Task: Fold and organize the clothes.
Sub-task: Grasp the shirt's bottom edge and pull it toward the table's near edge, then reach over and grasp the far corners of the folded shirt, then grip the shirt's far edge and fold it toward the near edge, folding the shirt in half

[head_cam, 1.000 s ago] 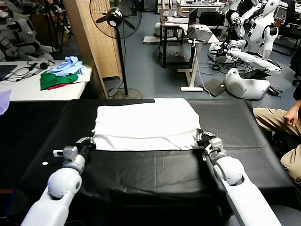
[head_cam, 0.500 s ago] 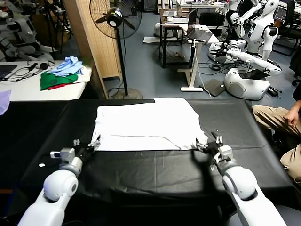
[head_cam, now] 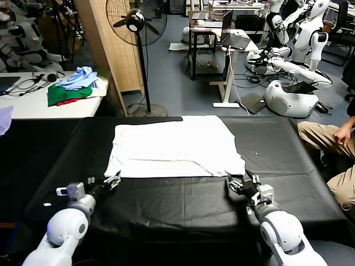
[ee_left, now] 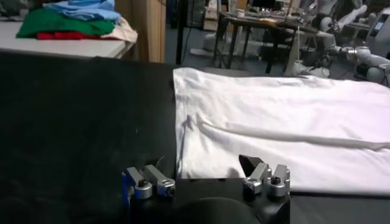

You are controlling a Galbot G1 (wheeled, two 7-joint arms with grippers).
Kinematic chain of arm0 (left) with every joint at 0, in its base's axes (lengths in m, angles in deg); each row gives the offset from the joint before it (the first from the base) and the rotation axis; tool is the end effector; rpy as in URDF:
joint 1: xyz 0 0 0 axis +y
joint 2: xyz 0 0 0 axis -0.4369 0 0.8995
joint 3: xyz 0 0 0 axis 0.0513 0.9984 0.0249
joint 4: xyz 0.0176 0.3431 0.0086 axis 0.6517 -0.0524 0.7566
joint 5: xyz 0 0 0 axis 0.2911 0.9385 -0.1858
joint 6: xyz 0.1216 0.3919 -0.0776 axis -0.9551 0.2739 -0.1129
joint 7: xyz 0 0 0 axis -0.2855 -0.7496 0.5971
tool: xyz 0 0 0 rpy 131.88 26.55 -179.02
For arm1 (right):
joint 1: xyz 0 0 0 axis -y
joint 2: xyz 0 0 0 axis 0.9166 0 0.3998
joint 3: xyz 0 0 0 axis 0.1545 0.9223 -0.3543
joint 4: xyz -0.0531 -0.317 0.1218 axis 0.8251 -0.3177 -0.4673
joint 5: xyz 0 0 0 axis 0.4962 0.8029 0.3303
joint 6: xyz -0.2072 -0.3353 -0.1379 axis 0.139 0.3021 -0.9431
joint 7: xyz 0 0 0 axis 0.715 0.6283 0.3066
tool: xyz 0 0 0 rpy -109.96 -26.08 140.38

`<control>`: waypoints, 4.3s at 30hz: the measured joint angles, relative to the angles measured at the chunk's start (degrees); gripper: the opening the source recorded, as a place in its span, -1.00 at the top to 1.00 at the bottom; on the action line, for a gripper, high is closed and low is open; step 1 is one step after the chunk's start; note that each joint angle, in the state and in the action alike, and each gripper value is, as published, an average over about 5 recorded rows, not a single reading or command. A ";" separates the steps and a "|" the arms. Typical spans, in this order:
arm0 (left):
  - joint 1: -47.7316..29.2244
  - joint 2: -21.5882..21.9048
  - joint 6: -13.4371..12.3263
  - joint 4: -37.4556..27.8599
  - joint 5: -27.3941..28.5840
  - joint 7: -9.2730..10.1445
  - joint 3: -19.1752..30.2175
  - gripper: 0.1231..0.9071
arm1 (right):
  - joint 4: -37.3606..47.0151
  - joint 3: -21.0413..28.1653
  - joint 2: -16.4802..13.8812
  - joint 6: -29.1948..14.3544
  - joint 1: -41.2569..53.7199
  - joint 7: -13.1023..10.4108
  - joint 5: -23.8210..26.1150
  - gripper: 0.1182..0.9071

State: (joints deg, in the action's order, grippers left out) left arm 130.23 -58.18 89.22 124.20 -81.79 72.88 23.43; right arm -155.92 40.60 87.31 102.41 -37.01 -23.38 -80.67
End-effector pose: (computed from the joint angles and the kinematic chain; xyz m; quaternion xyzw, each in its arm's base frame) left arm 0.3394 0.1102 -0.2974 -0.0092 -0.9704 0.0569 0.2347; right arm 0.3331 -0.0490 -0.2816 0.0734 -0.9712 0.0756 0.2138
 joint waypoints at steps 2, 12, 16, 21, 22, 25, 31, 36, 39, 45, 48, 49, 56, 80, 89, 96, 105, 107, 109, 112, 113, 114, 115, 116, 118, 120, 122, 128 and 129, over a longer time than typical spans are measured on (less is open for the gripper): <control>0.16 -0.17 -0.23 -0.16 -0.12 0.06 -0.08 -0.43 | -0.03 -0.13 -0.14 0.05 -0.05 -0.12 -0.37 0.63; 0.93 -0.71 0.59 0.88 -0.30 1.12 0.39 0.89 | -2.73 -1.97 -0.88 2.54 -1.75 -2.09 -3.97 0.99; 2.17 -0.04 1.26 2.48 -0.10 1.73 0.01 0.96 | -5.13 -3.28 -1.29 4.52 -3.66 -3.28 -5.09 0.99; 5.02 1.53 1.65 5.79 1.35 1.95 -1.11 0.98 | -9.41 -5.44 -2.05 7.48 -7.85 -4.97 -6.58 0.99; 5.80 1.89 1.65 6.59 1.82 1.96 -1.38 0.98 | -10.48 -5.96 -2.14 8.15 -8.94 -5.27 -6.76 0.99; 8.44 2.99 1.64 9.03 3.27 1.96 -2.22 0.98 | -13.70 -7.22 -2.18 10.05 -12.41 -6.01 -6.91 0.99; 14.98 5.07 1.63 13.88 3.94 1.73 -5.26 0.98 | -18.89 -8.39 -1.45 12.18 -18.49 -6.93 -6.78 0.99; 21.79 6.28 1.59 17.68 3.80 1.36 -8.47 0.98 | -20.36 -8.80 -1.23 12.57 -21.13 -4.88 -6.28 0.99; 25.70 6.39 1.72 19.31 3.54 1.11 -10.45 0.98 | -21.00 -8.96 -1.67 12.95 -22.02 -2.96 -5.38 0.86; 30.06 5.23 2.74 21.58 2.96 3.52 -12.51 0.69 | -23.43 -10.22 -2.86 13.63 -23.79 -2.17 -6.05 0.08; 31.29 4.58 3.77 23.01 2.17 5.42 -13.44 0.27 | -25.10 -11.51 -3.49 13.62 -24.41 -1.99 -8.36 -0.34; 31.65 4.42 4.27 23.63 1.87 5.93 -13.81 0.14 | -25.56 -12.16 -3.76 13.43 -24.38 -1.94 -9.50 -0.47; 31.08 5.45 9.64 28.48 -2.78 7.93 -17.35 -0.64 | -22.94 -14.26 -6.58 9.87 -16.23 -3.48 -14.80 -0.72; -26.08 12.42 14.79 -9.82 -15.01 9.81 10.02 -0.72 | 35.28 21.51 3.12 8.39 47.51 -4.07 -17.45 -0.72; -34.14 10.37 16.84 -20.61 -14.23 7.63 15.15 -0.72 | 51.66 25.42 9.93 4.86 55.30 0.12 -10.93 -0.72; -34.93 9.55 16.84 -23.65 -13.21 4.65 15.55 -0.72 | 59.04 25.48 13.10 2.92 57.07 1.12 -8.93 -0.72; -35.20 8.93 16.83 -25.32 -12.44 3.06 15.33 -0.56 | 61.33 25.37 14.16 2.63 57.79 1.07 -8.90 0.07; -35.19 8.89 16.83 -25.47 -12.33 2.98 15.33 -0.32 | 61.49 25.28 14.29 2.58 57.81 0.93 -8.90 0.35; -35.07 8.87 16.82 -25.42 -12.40 2.88 15.24 -0.07 | 61.54 25.16 14.38 2.40 57.74 0.70 -8.89 0.60; -34.79 8.92 16.81 -24.95 -12.60 2.78 14.93 0.36 | 61.34 24.82 14.45 1.54 57.39 0.31 -8.80 0.90; -34.70 8.96 16.81 -24.74 -12.66 2.76 14.78 0.53 | 61.20 24.64 14.46 1.06 57.20 0.24 -8.77 0.96; -34.63 8.98 16.81 -24.53 -12.70 2.72 14.64 0.66 | 61.00 24.41 14.44 0.45 56.97 0.27 -8.74 0.98; -34.54 9.01 16.81 -24.33 -12.70 2.66 14.48 0.77 | 60.73 24.12 14.37 -0.22 56.67 0.37 -8.73 0.99; -34.46 9.02 16.80 -24.13 -12.62 2.57 14.32 0.88 | 60.36 23.79 14.27 -0.89 56.32 0.54 -8.72 0.99; -34.20 9.03 16.80 -23.68 -12.03 2.14 13.97 0.97 | 59.10 22.96 13.90 -2.25 55.36 1.02 -8.74 0.99; -33.78 9.01 16.80 -23.13 -11.05 1.60 13.51 0.99 | 56.96 21.98 13.29 -3.27 54.02 1.55 -8.89 0.99; -33.23 8.99 16.74 -22.43 -9.93 1.16 12.99 0.99 | 53.80 20.95 12.42 -3.84 52.28 1.98 -9.43 0.99; -30.45 9.47 14.66 -18.48 -7.41 0.86 10.79 0.99 | 40.26 17.88 8.22 -2.51 45.59 1.96 -13.76 0.99; -29.70 9.64 14.26 -17.48 -7.12 0.87 10.31 0.99 | 37.70 17.28 7.27 -2.03 44.34 1.85 -14.50 0.99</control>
State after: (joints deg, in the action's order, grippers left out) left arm 100.53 -48.54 103.48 106.72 -88.91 73.75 33.74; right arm -118.22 57.88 94.59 100.39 7.33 -21.53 -95.17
